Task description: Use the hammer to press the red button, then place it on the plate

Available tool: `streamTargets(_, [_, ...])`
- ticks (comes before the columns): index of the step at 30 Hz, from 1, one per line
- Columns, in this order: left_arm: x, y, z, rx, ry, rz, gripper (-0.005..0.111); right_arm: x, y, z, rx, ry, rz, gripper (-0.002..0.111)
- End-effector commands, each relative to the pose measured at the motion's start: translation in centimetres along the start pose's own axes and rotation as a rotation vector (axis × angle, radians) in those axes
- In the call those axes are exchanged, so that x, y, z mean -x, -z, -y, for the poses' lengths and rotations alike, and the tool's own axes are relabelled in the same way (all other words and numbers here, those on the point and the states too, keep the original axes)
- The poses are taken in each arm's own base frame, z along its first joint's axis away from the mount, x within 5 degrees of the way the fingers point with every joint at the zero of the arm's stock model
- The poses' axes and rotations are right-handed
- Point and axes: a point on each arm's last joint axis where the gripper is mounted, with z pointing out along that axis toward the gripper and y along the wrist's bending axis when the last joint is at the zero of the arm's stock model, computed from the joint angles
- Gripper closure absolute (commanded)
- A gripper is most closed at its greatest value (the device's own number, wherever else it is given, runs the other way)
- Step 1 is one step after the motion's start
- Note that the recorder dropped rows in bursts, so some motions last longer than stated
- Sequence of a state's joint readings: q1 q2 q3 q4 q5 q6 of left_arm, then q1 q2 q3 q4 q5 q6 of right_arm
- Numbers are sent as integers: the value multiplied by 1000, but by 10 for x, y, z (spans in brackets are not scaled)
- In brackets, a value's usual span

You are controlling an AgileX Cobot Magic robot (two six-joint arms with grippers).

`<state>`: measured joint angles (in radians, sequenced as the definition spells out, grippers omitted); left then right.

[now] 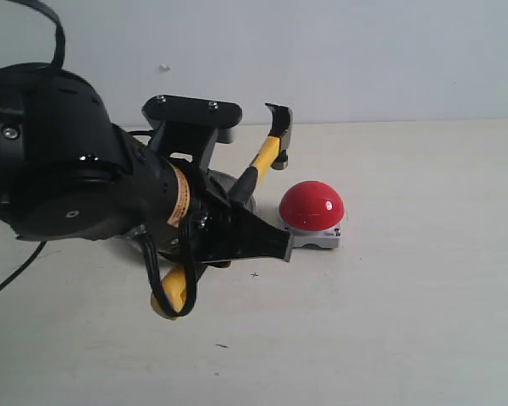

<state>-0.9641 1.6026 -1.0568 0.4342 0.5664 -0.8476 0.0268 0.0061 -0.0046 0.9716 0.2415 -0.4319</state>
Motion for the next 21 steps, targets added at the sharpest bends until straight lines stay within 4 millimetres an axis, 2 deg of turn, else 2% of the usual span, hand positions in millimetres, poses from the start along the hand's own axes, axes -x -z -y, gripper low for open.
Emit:
streamTargets(1, [12,6,17,-67,-46,48,107,-1,0,1,-4,4,5,108])
streamTargets(10, [9,4,25,-74,-48,24,107,-1,0,1,-4,4,5,108])
streamTargets(17, [13,3,30,-124,-45,70,107,-1,0,1,-4,6,5,108])
streamTargets(21, [12,-6,32,-128,-51,65,107,-1,0,1,-4,6,5,108])
